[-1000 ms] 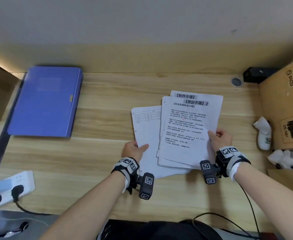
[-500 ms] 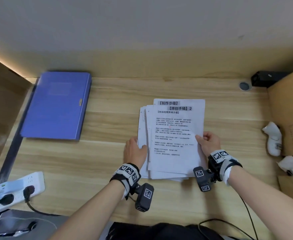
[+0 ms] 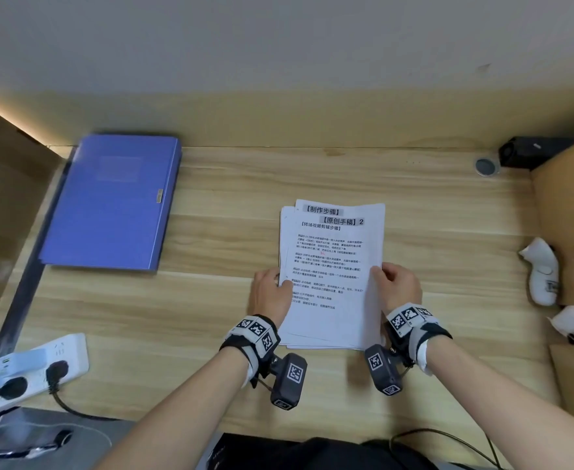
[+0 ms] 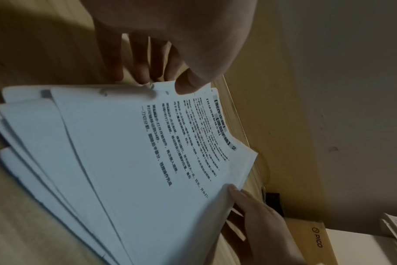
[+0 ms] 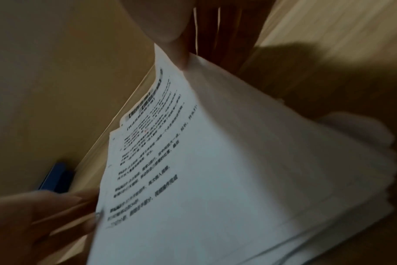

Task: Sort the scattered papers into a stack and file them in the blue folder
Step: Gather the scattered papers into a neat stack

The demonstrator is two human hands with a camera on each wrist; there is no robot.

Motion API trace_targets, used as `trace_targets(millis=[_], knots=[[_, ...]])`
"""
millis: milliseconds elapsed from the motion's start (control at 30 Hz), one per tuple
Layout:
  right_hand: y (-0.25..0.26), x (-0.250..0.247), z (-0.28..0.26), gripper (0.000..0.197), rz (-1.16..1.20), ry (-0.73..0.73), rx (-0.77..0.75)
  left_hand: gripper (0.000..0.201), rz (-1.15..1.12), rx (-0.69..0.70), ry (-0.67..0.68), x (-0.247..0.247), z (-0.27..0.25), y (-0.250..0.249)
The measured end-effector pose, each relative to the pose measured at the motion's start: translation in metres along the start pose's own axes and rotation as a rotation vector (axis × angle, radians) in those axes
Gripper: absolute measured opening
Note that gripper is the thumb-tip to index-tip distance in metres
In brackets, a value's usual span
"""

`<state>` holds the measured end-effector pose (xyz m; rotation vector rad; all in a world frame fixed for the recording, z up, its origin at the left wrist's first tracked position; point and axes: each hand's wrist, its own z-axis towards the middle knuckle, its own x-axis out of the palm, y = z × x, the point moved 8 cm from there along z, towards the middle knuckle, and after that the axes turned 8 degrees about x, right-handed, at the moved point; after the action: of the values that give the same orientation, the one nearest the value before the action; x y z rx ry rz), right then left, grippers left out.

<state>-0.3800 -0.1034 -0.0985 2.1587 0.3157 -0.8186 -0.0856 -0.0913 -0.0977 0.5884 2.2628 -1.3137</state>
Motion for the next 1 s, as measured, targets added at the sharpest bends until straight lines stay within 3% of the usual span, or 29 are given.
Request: trace_targets(millis=[133,333,600,733,833,1000], knots=[[0.004,-0.020,-0.005,0.010,0.080,-0.102,0.000,0.034,-0.018,0.035,0.012,0.001,0.000,-0.005],[-0.001,-0.012,-0.001,0.005,0.211,0.000,0.054,0.034,-0.046,0.041,0.032,0.002,0.000,-0.007],[-0.008,-0.003,0.016,0.016,0.197,0.035,0.101,0.032,-0.054,0.037,0.036,0.004,0.001,-0.010],[0.002,-0.012,0.014,0.031,0.111,-0.063,0.013,0.038,-0.078,0.016,0.036,0.006,0.001,-0.009],[0.003,-0.005,0.011,0.041,-0.004,-0.024,-0.047,0.033,-0.129,0.023,0.059,0.014,-0.002,-0.009],[-0.004,-0.002,0.008,0.038,-0.026,0.005,-0.028,0.035,-0.170,0.013,0.072,0.030,-0.007,-0.019]])
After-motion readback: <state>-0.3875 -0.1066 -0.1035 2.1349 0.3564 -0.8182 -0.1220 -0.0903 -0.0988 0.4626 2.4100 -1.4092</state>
